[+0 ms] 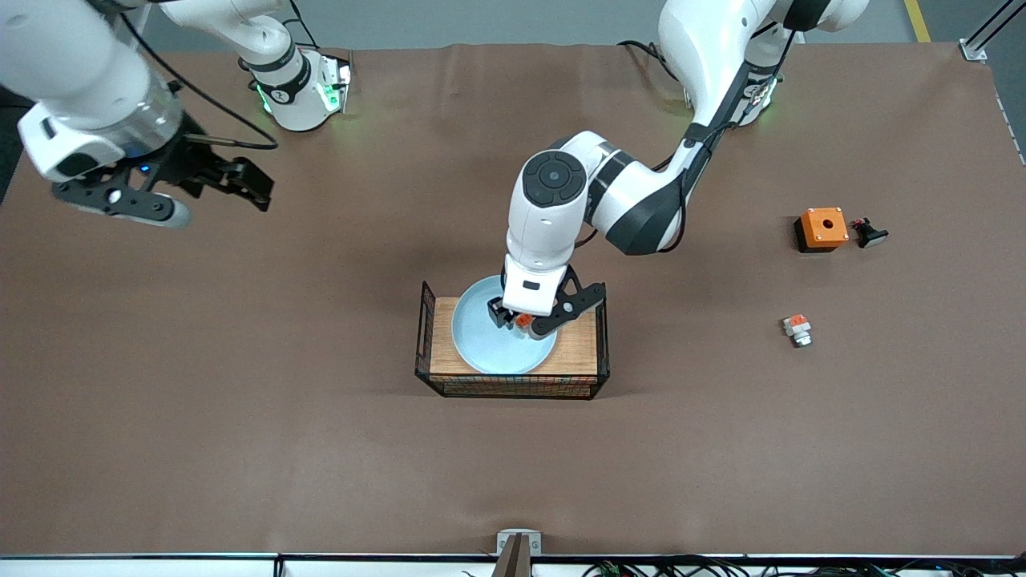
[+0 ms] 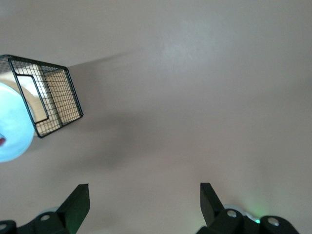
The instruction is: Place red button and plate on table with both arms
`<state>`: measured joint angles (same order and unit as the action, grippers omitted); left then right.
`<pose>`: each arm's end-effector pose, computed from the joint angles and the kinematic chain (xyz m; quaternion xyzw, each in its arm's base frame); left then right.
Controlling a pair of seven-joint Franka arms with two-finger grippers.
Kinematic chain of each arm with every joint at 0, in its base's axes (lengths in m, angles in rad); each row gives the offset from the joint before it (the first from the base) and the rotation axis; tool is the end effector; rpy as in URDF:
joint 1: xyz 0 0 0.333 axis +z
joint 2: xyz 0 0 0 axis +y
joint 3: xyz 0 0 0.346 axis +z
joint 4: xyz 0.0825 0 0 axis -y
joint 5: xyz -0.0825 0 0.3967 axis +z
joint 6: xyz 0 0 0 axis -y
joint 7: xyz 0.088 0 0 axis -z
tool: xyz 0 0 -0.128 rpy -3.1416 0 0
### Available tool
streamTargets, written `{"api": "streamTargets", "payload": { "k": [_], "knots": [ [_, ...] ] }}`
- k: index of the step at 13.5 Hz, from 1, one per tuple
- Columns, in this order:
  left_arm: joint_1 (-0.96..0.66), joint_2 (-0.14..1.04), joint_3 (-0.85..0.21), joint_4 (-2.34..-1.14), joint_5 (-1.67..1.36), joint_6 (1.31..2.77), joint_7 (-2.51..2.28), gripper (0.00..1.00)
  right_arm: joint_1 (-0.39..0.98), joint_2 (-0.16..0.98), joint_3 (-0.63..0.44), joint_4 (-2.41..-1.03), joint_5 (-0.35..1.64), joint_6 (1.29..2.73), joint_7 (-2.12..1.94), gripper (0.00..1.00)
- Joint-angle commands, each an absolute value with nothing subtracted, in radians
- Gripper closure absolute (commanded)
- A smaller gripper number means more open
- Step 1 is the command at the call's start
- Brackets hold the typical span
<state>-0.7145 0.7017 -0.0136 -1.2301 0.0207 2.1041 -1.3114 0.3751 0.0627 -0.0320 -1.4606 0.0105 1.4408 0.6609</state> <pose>0.5964 -0.5260 0.3701 0.9549 0.2841 0.0494 0.0707 0.5394 0.1949 0.6396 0.9866 -0.1576 -0.0382 0.0161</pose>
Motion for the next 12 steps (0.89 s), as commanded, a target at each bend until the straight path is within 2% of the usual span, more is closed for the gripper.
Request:
{"api": "streamTargets", "payload": {
  "k": [1,3,7,8,12],
  "knots": [
    [-0.730,0.738,0.000,-1.197,0.037,2.114,-1.327,0.29,0.426,0.078,-0.038,-1.443,0.017,1.433,0.779,0.00],
    [-0.733,0.744,0.002,-1.197,0.038,2.117,-1.325,0.39,0.462,0.081,-0.038,-1.447,0.017,1.436,0.794,0.00],
    [-0.733,0.756,0.002,-1.197,0.038,2.132,-1.325,0.42,0.503,0.106,-0.038,-1.445,0.020,1.436,0.873,0.00],
    [-0.735,0.758,0.002,-1.197,0.038,2.132,-1.327,0.50,0.511,0.113,-0.038,-1.445,0.020,1.434,0.874,0.00],
    [-0.735,0.750,0.003,-1.197,0.038,2.128,-1.325,0.98,0.563,0.132,-0.038,-1.443,0.020,1.457,0.994,0.00]
  ]
}}
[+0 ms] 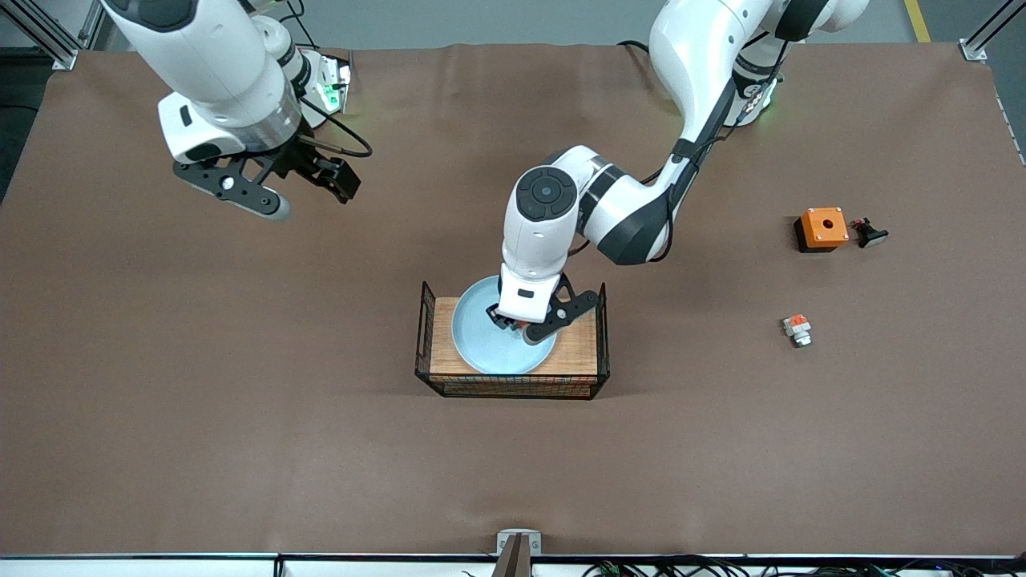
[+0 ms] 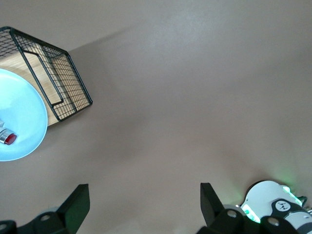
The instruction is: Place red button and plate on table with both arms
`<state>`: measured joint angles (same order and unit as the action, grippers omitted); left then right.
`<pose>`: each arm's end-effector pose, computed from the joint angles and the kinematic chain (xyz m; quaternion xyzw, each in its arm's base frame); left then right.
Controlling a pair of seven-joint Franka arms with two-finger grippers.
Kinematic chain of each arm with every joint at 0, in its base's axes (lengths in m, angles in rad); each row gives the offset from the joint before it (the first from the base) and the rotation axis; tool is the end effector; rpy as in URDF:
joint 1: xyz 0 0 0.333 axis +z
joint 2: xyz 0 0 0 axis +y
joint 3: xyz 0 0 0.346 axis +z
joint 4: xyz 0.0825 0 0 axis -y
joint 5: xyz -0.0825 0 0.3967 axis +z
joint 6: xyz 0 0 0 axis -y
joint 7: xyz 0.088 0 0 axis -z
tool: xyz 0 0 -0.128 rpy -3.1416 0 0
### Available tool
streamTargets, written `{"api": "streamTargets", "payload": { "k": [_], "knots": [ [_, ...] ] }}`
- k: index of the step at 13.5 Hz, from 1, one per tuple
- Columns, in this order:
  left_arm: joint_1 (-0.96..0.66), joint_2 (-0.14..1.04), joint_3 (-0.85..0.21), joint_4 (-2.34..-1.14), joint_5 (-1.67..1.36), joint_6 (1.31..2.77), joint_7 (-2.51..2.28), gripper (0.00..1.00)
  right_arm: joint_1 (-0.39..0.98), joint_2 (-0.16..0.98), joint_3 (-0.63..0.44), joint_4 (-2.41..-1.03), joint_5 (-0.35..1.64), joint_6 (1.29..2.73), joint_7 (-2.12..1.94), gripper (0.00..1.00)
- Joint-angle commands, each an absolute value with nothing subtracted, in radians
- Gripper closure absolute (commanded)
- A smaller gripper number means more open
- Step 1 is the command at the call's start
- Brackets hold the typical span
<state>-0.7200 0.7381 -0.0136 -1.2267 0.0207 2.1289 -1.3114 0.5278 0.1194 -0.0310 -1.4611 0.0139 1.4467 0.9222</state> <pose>0.5967 -0.5322 0.3455 0.9561 0.2814 0.0468 0.0675 0.5179 0.2842 0.6068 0.9753 -0.2102 -0.0540 0.0397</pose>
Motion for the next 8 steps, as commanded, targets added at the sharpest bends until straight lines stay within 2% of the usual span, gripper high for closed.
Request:
{"api": "streamTargets", "payload": {
  "k": [1,4,8],
  "knots": [
    [-0.733,0.747,0.005,-1.197,0.038,2.117,-1.325,1.00,0.575,0.140,-0.038,-1.445,0.020,1.465,1.029,0.00],
    [-0.723,0.674,0.015,-1.197,0.040,2.042,-1.321,1.00,0.623,0.164,-0.038,-1.445,0.020,1.486,1.103,0.00],
    [-0.718,0.520,0.087,-1.206,0.046,1.922,-1.255,0.99,0.641,0.179,-0.038,-1.450,0.020,1.493,1.111,0.00]
  ]
}}
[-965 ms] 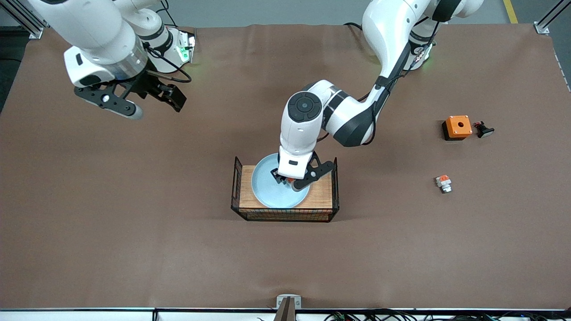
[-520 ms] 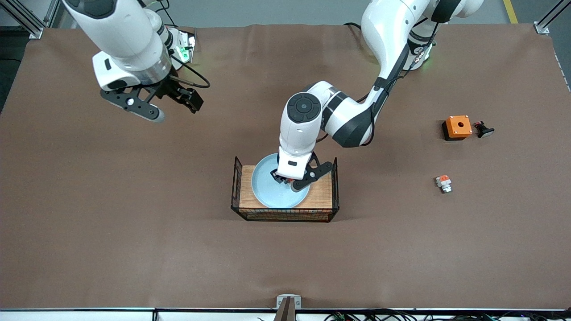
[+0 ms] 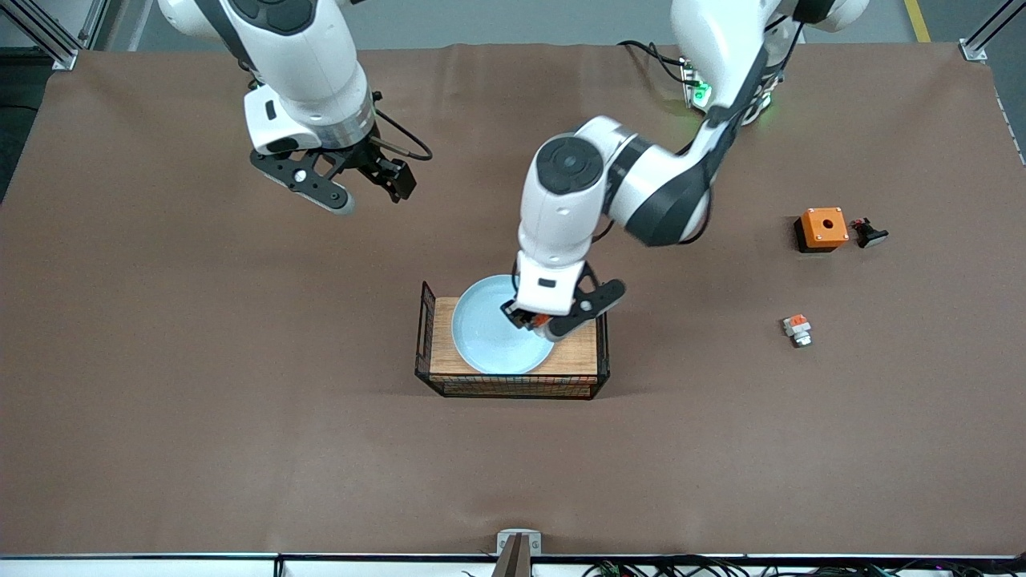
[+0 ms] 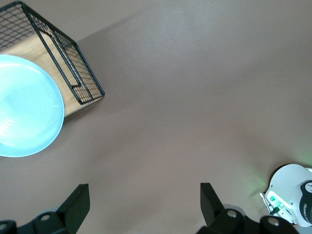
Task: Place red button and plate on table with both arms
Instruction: 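Carry the button with the left gripper while the right gripper reaches the plate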
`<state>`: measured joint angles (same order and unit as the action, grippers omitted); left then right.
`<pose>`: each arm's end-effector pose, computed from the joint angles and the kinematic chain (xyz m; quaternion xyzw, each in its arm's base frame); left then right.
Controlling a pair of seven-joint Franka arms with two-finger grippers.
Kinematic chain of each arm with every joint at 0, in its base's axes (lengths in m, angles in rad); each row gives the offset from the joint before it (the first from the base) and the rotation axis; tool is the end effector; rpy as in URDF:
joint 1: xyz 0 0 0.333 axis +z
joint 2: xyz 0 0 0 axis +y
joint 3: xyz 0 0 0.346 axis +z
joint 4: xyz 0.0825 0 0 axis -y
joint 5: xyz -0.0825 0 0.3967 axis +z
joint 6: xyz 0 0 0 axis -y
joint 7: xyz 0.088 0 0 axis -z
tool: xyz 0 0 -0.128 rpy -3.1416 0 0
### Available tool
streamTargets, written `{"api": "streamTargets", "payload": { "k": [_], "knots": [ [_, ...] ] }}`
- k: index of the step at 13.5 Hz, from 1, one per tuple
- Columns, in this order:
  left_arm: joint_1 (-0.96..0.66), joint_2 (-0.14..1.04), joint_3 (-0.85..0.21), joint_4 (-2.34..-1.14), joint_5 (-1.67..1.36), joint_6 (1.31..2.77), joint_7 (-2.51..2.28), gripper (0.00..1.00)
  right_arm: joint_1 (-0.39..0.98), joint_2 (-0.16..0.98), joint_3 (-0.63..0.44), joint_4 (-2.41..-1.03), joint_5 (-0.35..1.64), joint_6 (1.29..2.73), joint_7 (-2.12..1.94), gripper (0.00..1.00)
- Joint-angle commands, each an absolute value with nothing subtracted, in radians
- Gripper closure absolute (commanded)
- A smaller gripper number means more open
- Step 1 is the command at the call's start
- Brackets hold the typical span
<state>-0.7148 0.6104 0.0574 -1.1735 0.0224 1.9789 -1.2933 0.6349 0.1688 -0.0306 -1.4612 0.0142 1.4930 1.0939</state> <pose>0.6128 -0.4861 0.4581 0.9481 0.3013 0.0768 0.0661 0.5000 0.3494 0.5803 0.9679 -0.2417 -0.0486 0.0484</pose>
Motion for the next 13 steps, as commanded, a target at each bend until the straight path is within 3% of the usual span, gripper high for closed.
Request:
{"api": "streamTargets", "payload": {
  "k": [1,6,10,13],
  "knots": [
    [-0.704,0.468,0.112,-1.219,0.049,1.892,-1.199,0.99,0.644,0.184,-0.038,-1.457,0.020,1.497,1.111,0.00],
    [-0.494,0.362,0.115,-1.273,0.032,1.706,-0.792,0.99,0.742,0.231,-0.037,-1.508,0.021,1.704,1.479,0.00],
    [-0.309,0.305,0.115,-1.417,0.034,1.715,-0.475,0.99,0.770,0.322,-0.038,-1.499,0.020,1.882,1.803,0.01],
    [-0.206,0.307,0.117,-1.543,0.038,1.819,-0.287,0.99,0.772,0.388,-0.038,-1.496,0.017,2.009,2.047,0.02]
  ]
}}
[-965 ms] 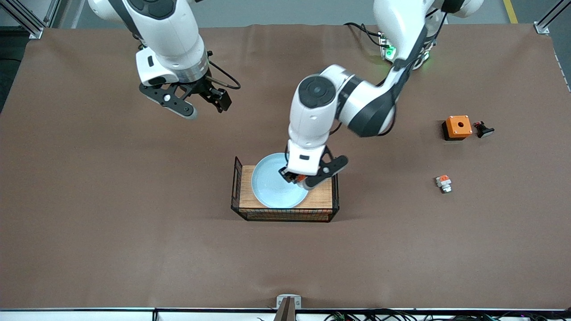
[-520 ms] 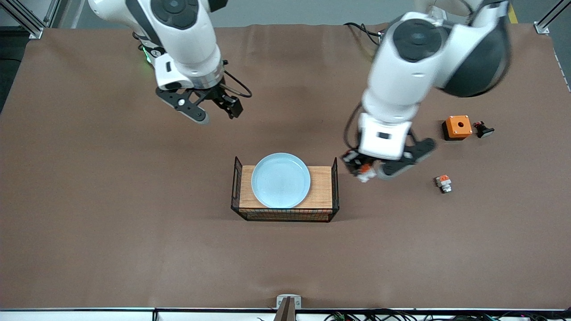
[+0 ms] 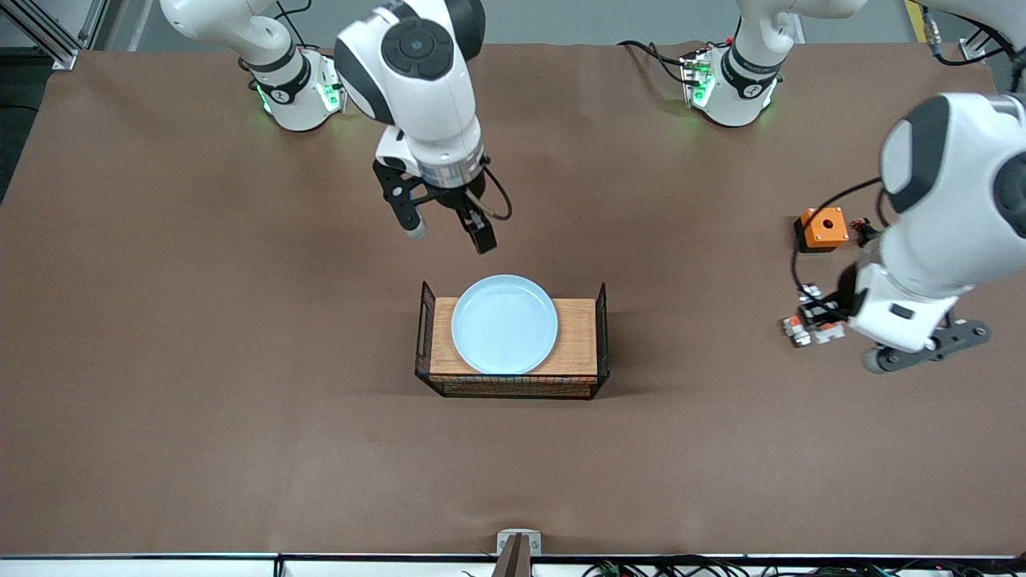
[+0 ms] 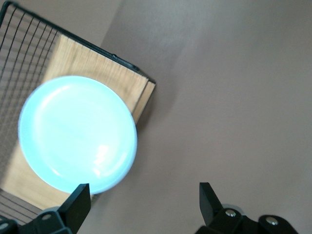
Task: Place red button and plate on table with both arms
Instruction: 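Carry the button with the left gripper while the right gripper reaches the plate, then lower the button beside the other button while the right gripper grips the plate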
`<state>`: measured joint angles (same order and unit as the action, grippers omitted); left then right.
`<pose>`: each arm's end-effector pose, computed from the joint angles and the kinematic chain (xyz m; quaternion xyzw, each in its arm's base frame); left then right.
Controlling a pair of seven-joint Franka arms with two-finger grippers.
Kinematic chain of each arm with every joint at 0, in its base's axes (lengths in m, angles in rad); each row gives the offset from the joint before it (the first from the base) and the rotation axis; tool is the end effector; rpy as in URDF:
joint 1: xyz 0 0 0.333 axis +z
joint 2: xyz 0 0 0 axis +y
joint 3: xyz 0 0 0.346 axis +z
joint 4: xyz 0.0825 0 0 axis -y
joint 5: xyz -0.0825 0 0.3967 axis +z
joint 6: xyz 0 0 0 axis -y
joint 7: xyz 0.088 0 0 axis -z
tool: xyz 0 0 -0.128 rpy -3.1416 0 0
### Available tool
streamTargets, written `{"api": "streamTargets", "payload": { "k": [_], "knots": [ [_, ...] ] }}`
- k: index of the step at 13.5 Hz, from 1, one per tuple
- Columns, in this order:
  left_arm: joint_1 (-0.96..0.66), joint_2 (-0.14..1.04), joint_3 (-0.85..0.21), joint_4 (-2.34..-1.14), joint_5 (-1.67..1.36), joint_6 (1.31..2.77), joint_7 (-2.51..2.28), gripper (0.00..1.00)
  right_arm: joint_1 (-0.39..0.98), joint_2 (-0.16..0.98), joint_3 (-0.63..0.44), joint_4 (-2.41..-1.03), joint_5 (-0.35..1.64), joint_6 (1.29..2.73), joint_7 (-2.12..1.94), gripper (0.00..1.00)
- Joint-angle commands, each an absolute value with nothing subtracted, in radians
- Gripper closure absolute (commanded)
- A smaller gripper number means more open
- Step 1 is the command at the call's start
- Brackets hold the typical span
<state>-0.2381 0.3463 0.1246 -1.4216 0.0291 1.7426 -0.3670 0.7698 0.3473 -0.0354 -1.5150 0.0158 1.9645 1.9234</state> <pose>0.6791 -0.0865 0.5052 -0.9920 -0.1203 0.0026 0.0371 0.5162 0.4722 0.4770 -0.8266 0.5604 -0.0108 0.0501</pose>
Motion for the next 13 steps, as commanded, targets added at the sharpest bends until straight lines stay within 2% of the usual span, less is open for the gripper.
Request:
{"api": "streamTargets", "payload": {
  "k": [1,4,7,13],
  "knots": [
    [-0.177,0.313,0.115,-1.586,0.043,1.860,-0.256,0.99,0.773,0.411,-0.038,-1.494,0.009,2.020,2.052,0.02],
    [-0.100,0.322,0.117,-1.747,0.048,2.064,-0.195,0.97,0.781,0.486,-0.040,-1.447,0.002,2.039,2.063,0.02],
    [-0.046,0.363,0.117,-1.880,0.049,2.256,-0.134,0.97,0.766,0.514,-0.043,-1.440,-0.002,2.072,2.057,0.02],
    [0.066,0.535,0.117,-1.910,0.051,2.503,0.084,0.96,0.778,0.580,-0.043,-1.440,-0.002,2.120,2.060,0.02]
  ]
}}
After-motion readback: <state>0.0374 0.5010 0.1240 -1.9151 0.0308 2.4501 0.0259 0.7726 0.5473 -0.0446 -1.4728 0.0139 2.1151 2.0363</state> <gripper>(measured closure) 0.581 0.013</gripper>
